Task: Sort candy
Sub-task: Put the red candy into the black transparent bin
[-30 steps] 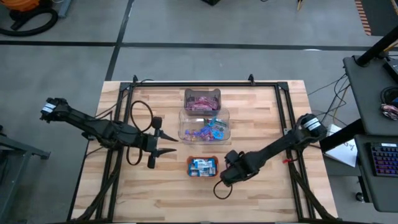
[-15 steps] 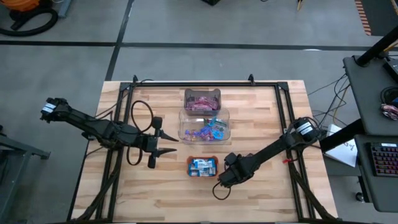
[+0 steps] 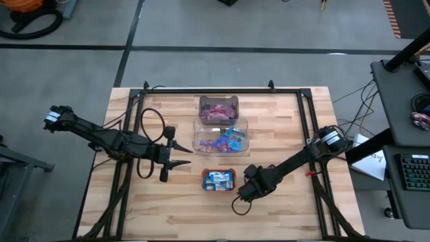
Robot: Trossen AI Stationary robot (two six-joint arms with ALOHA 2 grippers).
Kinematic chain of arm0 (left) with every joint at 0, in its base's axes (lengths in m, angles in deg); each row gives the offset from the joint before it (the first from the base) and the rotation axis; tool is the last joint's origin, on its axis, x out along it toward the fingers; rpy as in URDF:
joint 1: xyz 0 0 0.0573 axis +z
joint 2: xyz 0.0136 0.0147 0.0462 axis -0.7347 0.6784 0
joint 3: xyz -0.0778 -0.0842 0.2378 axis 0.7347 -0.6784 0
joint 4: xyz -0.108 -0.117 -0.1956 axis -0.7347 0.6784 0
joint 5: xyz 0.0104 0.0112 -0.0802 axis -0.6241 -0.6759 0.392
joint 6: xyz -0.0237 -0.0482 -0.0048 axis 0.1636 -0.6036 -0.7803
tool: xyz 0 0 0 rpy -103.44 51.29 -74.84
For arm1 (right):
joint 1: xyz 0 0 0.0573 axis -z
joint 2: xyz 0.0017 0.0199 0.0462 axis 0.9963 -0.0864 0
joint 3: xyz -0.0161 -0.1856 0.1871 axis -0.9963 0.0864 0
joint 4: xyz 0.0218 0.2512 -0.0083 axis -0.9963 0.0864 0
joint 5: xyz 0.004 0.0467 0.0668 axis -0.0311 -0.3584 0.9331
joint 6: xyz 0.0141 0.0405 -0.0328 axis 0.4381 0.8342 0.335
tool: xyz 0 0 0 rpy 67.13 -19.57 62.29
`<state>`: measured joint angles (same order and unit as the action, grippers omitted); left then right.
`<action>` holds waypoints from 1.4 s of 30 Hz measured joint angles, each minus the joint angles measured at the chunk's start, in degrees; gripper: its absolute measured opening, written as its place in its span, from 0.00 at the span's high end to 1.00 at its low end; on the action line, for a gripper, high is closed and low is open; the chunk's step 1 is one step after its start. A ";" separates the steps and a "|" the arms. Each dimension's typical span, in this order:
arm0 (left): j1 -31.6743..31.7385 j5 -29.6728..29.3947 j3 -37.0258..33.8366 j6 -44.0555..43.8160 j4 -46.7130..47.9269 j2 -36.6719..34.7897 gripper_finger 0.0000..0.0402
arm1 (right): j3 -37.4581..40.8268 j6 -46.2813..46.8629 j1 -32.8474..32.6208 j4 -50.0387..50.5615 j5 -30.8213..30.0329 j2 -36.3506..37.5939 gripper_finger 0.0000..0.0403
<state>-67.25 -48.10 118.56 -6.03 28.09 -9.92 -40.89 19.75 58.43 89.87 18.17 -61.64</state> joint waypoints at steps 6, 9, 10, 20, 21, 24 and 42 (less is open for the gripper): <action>0.00 0.00 0.00 -0.99 0.01 0.00 0.64 | 0.11 -1.98 0.00 0.93 -0.17 0.65 0.97; 0.00 0.00 0.00 -1.76 0.03 0.00 0.64 | 0.06 -2.02 0.00 3.82 -1.41 2.01 0.97; 0.00 0.00 0.00 -1.94 0.05 -0.02 0.64 | -0.02 -2.00 0.00 4.75 -1.54 2.85 0.97; 0.00 -2.91 0.13 -4.54 0.33 -0.09 0.64 | -0.24 -3.98 0.00 10.58 -12.64 15.05 0.97; 0.00 -2.91 0.13 -4.96 0.49 -0.09 0.64 | -0.24 -4.47 0.00 10.95 -14.72 16.26 0.97; 0.00 -2.93 0.13 -6.55 1.15 -0.11 0.64 | -0.24 -6.21 0.07 10.85 -21.61 20.14 0.97; -0.02 -2.91 0.13 -16.96 5.63 0.39 0.64 | 0.39 -12.93 0.13 10.64 -11.75 20.74 0.83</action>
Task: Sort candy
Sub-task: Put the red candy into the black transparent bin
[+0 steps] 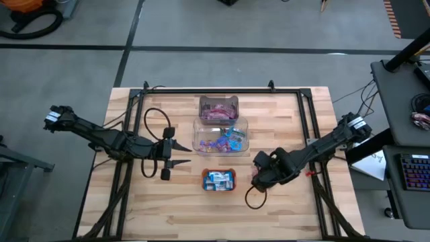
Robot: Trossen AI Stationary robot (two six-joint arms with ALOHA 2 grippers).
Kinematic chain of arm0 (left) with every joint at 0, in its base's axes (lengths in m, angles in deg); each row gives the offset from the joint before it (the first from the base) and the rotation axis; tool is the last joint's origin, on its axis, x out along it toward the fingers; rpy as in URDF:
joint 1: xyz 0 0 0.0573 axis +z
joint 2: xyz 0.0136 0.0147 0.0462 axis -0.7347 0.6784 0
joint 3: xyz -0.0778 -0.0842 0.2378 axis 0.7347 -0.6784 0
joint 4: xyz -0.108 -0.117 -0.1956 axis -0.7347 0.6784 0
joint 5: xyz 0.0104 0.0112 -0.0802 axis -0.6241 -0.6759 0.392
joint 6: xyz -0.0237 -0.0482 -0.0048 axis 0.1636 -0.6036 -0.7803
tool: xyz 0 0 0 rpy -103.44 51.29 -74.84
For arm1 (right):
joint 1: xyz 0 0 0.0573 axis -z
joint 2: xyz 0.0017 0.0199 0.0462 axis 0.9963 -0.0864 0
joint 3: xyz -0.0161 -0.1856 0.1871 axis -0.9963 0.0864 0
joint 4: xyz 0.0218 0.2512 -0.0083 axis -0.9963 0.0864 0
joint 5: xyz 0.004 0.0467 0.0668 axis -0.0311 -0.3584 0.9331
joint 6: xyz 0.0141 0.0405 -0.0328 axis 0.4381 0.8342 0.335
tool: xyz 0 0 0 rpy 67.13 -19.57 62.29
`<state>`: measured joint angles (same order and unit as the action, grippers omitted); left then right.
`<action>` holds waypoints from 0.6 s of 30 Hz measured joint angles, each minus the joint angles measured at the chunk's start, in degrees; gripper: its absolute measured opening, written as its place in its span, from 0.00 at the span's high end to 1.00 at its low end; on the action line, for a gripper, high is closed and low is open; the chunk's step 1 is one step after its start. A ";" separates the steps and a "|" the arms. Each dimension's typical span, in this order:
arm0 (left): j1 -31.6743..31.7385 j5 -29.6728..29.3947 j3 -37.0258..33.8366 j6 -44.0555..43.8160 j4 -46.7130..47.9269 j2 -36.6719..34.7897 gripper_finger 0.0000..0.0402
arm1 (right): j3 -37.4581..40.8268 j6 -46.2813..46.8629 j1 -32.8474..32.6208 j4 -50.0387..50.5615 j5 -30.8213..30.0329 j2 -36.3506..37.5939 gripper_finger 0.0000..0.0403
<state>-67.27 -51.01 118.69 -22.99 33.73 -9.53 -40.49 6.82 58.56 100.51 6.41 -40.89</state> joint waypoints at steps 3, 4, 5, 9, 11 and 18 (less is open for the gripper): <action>-0.09 0.02 0.00 -0.98 0.01 0.02 0.64 | 0.02 0.00 0.39 0.01 3.61 -2.64 0.73; -0.09 0.02 0.00 -1.31 0.02 0.02 0.64 | 0.05 0.00 0.60 0.01 4.80 -3.59 0.70; -0.09 0.02 0.00 -1.51 -0.03 0.02 0.64 | 0.16 0.00 0.74 -0.01 5.87 -4.58 0.67; -0.09 0.04 0.00 -1.66 0.00 0.02 0.64 | 0.49 -0.79 1.52 -0.06 9.36 -8.92 0.55; -0.09 0.04 0.00 -1.60 -0.04 0.09 0.64 | 0.66 -2.52 1.77 -0.07 10.73 -11.12 0.51; -0.09 0.07 0.00 -0.08 -0.26 0.15 0.64 | 0.79 -7.98 2.39 -1.94 15.41 -15.91 0.43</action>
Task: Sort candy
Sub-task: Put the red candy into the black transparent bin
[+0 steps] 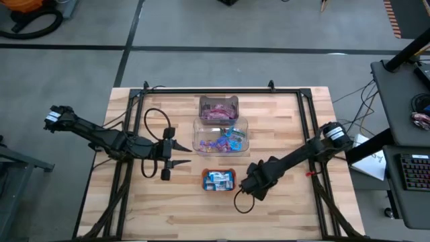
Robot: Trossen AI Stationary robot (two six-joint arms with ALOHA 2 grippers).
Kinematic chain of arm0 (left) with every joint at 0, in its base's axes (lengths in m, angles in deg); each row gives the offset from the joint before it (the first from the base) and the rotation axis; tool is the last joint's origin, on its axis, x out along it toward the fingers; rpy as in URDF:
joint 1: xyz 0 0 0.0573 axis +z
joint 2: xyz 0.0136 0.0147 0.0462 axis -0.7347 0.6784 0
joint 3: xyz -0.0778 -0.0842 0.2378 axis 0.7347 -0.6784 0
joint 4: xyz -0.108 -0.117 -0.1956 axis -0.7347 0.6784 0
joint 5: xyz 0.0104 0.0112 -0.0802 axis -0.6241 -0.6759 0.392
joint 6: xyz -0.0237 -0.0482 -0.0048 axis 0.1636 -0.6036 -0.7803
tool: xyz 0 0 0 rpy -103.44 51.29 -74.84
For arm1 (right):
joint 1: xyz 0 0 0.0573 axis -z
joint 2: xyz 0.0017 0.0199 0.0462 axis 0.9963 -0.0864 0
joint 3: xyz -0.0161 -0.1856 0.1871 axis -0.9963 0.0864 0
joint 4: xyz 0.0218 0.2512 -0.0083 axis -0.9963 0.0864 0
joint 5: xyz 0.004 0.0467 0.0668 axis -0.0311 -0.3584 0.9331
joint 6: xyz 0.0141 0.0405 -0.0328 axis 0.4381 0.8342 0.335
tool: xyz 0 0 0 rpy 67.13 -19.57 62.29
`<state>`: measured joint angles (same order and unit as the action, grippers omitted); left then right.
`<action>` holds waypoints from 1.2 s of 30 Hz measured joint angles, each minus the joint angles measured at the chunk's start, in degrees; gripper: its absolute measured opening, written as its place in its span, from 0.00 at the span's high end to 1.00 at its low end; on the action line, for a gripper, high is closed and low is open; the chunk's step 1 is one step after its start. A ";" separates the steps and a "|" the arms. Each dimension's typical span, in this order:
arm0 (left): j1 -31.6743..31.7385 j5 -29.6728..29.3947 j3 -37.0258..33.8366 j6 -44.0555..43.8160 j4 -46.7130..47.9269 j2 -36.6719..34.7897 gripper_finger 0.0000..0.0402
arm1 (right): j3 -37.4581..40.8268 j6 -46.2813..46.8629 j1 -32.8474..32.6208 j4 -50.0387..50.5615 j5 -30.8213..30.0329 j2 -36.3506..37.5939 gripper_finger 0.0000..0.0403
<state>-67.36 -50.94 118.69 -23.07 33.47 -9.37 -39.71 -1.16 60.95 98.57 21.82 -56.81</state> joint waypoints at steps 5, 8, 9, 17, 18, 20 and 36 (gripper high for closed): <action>0.02 0.01 0.00 1.36 -0.71 0.00 0.64 | 0.12 -1.79 0.43 -0.88 2.58 -1.49 0.42; 0.02 0.02 0.00 1.67 -1.01 0.07 0.64 | 1.20 -1.82 1.09 -1.09 2.52 -2.26 0.42; 0.02 0.02 0.00 1.86 -1.03 0.15 0.64 | 1.70 -1.95 1.37 -1.28 2.66 -2.41 0.43; 0.02 0.00 0.00 3.81 -1.06 0.67 0.64 | 4.72 -4.70 2.37 -5.79 3.51 -2.23 0.60; 0.02 0.01 0.00 4.12 -1.07 0.74 0.64 | 4.84 -4.77 2.35 -5.95 3.39 -2.21 0.64; 0.02 0.02 0.00 4.64 -1.11 0.98 0.64 | 5.24 -4.80 2.39 -5.58 2.45 -2.34 0.75; 0.02 0.00 0.00 5.76 -3.48 3.46 0.64 | 5.07 -5.71 2.36 -4.25 1.18 1.69 0.96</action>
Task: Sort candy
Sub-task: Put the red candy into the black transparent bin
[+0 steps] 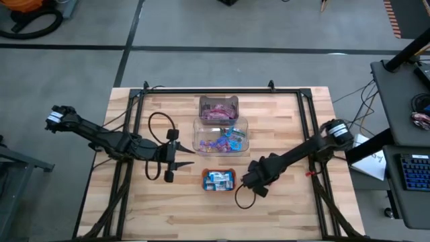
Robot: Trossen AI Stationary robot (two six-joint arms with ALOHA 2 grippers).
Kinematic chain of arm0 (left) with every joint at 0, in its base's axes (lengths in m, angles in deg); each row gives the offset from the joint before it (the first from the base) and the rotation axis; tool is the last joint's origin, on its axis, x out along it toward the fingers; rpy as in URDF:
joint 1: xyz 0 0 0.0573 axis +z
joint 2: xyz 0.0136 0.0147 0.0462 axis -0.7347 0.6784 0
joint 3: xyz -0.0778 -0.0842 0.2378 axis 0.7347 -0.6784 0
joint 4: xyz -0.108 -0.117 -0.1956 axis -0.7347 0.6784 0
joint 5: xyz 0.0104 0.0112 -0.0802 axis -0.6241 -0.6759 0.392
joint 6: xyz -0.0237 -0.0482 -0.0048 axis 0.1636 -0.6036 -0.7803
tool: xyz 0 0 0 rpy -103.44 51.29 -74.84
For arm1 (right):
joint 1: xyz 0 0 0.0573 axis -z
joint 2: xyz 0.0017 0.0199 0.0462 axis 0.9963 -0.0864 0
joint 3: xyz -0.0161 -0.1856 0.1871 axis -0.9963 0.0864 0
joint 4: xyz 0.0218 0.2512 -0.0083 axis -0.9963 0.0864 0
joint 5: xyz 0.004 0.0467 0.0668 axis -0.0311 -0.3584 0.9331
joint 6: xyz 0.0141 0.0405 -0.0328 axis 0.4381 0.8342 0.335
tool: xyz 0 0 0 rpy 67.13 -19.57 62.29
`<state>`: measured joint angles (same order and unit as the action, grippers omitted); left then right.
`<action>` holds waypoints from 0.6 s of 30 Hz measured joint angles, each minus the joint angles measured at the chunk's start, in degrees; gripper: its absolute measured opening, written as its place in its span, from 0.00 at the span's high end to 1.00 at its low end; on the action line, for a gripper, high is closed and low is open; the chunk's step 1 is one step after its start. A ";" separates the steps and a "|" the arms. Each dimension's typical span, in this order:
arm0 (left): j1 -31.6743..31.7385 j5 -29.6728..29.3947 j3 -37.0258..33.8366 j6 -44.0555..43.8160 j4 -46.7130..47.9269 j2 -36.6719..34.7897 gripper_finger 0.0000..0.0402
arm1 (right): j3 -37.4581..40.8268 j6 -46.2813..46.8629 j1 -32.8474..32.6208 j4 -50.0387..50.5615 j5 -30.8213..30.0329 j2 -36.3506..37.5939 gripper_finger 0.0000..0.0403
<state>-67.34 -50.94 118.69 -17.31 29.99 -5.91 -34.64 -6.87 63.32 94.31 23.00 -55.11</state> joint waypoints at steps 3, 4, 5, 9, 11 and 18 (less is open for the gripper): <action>0.02 0.00 0.00 -0.01 -0.14 -0.16 0.64 | 0.00 -0.26 0.01 0.73 -3.11 3.73 0.97; 0.01 0.00 0.00 -0.02 -0.01 -0.25 0.64 | 0.00 -0.41 0.01 0.60 -4.54 5.15 0.97; 0.01 -0.01 0.15 -0.04 0.46 -0.32 0.64 | 0.00 -0.46 0.03 0.61 -6.23 6.63 0.97; 0.00 -0.02 1.99 -1.27 4.84 -1.17 0.64 | -0.01 -2.16 1.01 0.62 -16.12 13.40 0.97; 0.00 -0.04 3.38 -1.96 8.08 -1.81 0.64 | -0.02 -4.42 2.45 -0.23 -22.37 16.31 0.97; 0.00 -0.11 5.47 -2.60 14.16 -4.20 0.64 | 0.26 -26.60 12.55 -16.71 -33.16 23.05 0.97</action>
<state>-67.34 -51.05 124.16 -19.91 44.14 -10.11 -34.37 -33.47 75.86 77.61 -10.16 -32.06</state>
